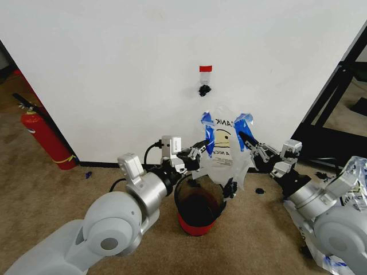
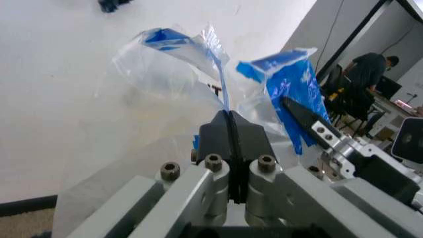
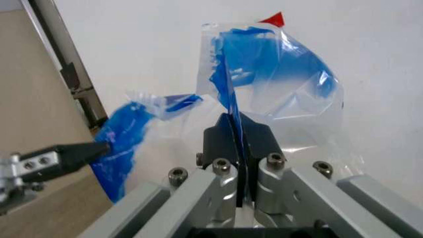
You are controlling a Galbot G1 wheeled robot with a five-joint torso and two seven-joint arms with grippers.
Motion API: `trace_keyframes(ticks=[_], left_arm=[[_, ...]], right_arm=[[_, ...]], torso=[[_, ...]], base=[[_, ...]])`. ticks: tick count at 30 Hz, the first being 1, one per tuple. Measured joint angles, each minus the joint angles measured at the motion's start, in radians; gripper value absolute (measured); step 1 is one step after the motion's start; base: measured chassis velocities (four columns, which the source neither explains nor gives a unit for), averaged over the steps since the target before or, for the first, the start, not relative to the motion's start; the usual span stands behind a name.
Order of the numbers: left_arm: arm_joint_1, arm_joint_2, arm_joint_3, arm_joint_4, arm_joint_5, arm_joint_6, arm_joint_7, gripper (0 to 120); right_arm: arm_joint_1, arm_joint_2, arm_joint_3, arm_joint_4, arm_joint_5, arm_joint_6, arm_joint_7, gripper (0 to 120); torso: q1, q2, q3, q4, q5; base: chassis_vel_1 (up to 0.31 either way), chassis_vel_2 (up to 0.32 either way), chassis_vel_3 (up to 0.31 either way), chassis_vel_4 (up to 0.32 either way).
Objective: Pick up the garbage bag from the wall and place it over the trash bin.
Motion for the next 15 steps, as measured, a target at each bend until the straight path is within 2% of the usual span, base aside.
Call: trace_keyframes(ticks=[9,15], left_arm=[[-0.043,0.002,-0.020,0.000,-0.041,0.002,-0.023,0],[0.021,-0.002,-0.025,0.006,-0.022,0.003,-0.027,0]], right_arm=[[0.036,0.004,-0.004,-0.015,0.037,-0.001,0.021,0],[0.030,0.064,-0.056,-0.052,0.024,-0.005,0.030,0]], torso=[[0.000,0.000,0.000,-0.0001,-0.0001],[0.000,0.000,0.000,-0.0003,0.0001]], base=[[0.000,0.000,0.000,0.000],[0.000,0.000,0.000,0.000]])
